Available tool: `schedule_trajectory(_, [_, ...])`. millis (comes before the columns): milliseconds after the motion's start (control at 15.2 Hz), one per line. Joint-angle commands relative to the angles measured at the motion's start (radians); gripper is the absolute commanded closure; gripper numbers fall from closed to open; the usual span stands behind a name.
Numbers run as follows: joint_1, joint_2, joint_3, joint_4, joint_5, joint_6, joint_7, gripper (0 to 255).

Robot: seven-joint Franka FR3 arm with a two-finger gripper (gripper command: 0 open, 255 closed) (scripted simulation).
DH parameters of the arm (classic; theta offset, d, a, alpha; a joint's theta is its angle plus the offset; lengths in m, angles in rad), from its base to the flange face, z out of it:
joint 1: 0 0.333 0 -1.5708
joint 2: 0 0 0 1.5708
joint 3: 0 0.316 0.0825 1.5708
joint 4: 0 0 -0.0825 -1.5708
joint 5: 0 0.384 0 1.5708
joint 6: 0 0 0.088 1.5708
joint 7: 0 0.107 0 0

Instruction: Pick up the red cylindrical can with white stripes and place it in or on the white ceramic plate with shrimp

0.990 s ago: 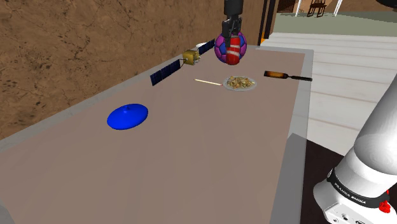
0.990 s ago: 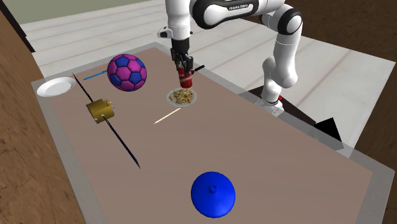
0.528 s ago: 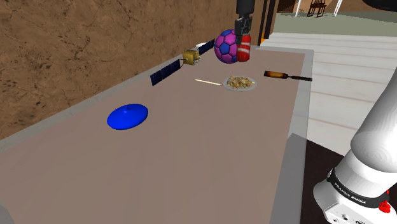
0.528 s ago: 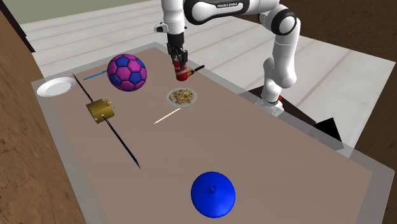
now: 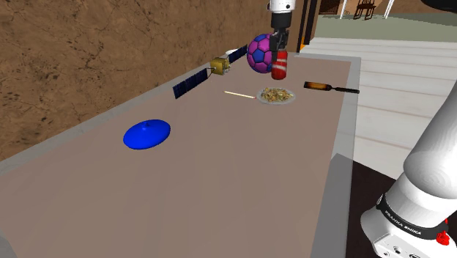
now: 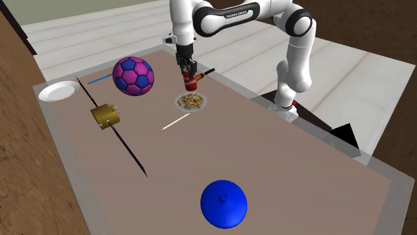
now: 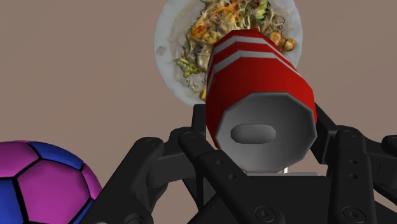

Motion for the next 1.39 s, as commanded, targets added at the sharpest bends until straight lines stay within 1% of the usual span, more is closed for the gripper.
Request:
schedule_trajectory(0, [0.0, -0.006, 0.0, -0.037, 0.0, 0.032, -0.001, 255])
schedule_trajectory(462, [0.0, -0.007, 0.0, -0.138, 0.0, 0.132, -0.002, 255])
schedule_trajectory(990, [0.0, -0.007, 0.0, -0.138, 0.0, 0.132, -0.002, 255])
schedule_trajectory(1056, [0.0, -0.007, 0.0, -0.138, 0.0, 0.132, -0.002, 0])
schedule_trajectory(1320, [0.0, -0.007, 0.0, -0.138, 0.0, 0.132, -0.002, 0])
